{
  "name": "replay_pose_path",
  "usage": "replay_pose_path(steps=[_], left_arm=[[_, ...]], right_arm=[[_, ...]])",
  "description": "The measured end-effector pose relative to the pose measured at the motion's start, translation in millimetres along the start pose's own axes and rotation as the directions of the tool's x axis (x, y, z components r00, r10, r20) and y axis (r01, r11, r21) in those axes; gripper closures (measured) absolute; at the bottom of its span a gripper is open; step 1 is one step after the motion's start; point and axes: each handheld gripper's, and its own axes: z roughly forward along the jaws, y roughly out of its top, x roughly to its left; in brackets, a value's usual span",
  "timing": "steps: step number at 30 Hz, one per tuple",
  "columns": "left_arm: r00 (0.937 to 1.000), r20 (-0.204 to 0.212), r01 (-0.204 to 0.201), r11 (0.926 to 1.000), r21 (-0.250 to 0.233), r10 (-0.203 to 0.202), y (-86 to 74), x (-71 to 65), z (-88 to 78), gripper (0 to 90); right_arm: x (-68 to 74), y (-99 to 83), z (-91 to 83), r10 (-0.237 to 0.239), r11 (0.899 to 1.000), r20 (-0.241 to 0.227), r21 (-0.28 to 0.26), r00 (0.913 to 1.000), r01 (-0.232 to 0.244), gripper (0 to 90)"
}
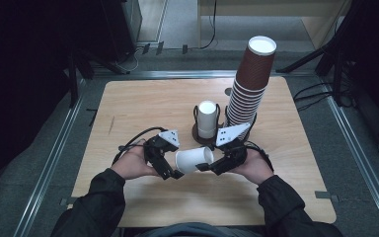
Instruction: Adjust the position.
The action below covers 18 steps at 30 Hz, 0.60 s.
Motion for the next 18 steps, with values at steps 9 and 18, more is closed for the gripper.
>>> replay_pose_path(steps=[9, 18], left_arm=[[0.9977, 0.058, 0.043, 0.9863, -0.159, -0.034, -7.0, 5.5, -3.3, 0.0], [0.9956, 0.084, 0.058, 0.9757, -0.211, -0.041, -6.1, 4.2, 3.0, 0.0]], right_arm=[[-0.4, 0.7, -6.6, 0.005, 0.998, -0.011, -0.061, 0.9999, -0.005, 33.5], [1.2, 3.1, -7.1, 0.02, 0.991, -0.049, -0.131, 0.9986, -0.026, 33.5]])
